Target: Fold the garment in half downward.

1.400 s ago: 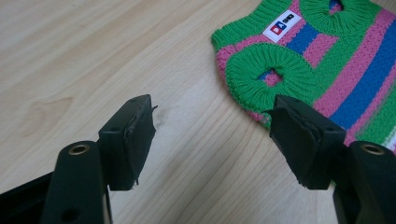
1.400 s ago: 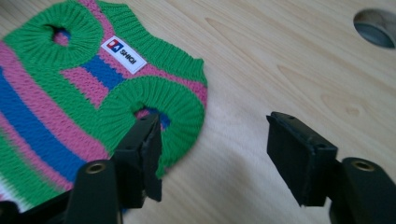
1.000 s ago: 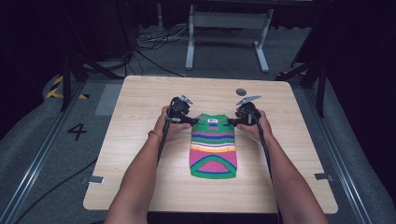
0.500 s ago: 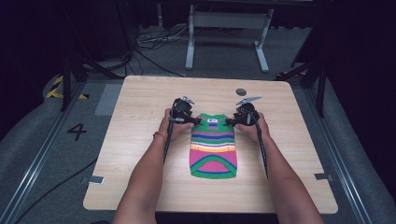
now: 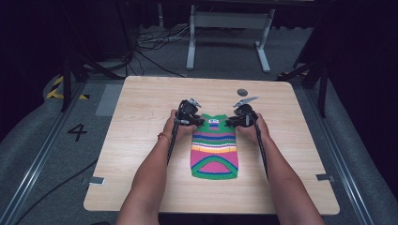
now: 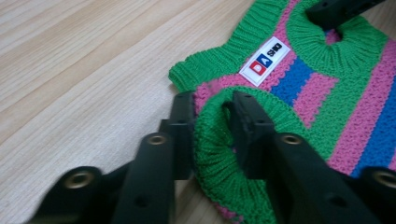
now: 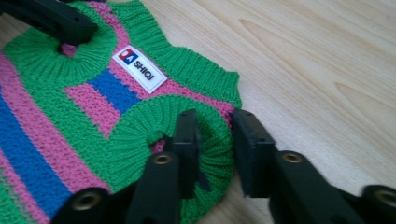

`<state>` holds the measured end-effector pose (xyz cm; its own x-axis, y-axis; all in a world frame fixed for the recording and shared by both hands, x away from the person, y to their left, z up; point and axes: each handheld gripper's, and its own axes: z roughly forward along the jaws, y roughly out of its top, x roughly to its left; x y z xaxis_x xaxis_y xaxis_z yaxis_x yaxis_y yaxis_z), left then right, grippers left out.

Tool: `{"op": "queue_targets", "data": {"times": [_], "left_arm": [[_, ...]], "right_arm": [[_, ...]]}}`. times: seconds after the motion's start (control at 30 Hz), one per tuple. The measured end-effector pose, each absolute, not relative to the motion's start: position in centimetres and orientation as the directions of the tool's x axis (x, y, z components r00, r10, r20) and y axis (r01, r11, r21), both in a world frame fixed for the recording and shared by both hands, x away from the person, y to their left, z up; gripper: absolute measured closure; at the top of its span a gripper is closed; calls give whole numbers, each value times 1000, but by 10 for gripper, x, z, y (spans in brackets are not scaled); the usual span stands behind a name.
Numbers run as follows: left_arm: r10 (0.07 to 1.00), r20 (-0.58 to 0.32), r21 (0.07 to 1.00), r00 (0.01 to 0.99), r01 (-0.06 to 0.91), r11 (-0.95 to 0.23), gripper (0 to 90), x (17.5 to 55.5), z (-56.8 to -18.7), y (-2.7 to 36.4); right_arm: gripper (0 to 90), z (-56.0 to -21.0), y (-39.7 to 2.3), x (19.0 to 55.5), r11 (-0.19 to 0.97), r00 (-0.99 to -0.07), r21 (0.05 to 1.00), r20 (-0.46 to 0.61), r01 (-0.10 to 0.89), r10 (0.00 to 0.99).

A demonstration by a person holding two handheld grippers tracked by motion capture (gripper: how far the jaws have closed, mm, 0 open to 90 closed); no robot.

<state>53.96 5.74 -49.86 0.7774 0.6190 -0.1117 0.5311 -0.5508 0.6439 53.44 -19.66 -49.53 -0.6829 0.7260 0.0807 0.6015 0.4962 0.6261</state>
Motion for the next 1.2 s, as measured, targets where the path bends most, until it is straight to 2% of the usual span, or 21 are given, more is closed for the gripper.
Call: {"op": "queue_targets", "data": {"times": [0.07, 0.2, 0.57, 0.87, 1.2], "left_arm": [[606, -53, 634, 794, 495, -593, 797, 536, -496, 54], [606, -25, 645, 795, 476, -597, 804, 534, -492, 55], [567, 44, 700, 823, 379, -605, 800, 515, -466, 61], [490, 124, 725, 863, 258, -638, 793, 481, -445, 72], [414, 187, 716, 891, 164, -678, 792, 444, -441, 84]], "right_arm": [[809, -495, -196, 533, 508, -690, 623, 73, 595, 720], [825, -493, -196, 532, 510, -697, 629, 70, 586, 714], [829, -468, -206, 514, 474, -743, 729, 69, 493, 666], [831, -449, -213, 486, 468, -788, 783, 46, 410, 614], [832, -444, -215, 452, 485, -841, 808, 22, 334, 541]]}}
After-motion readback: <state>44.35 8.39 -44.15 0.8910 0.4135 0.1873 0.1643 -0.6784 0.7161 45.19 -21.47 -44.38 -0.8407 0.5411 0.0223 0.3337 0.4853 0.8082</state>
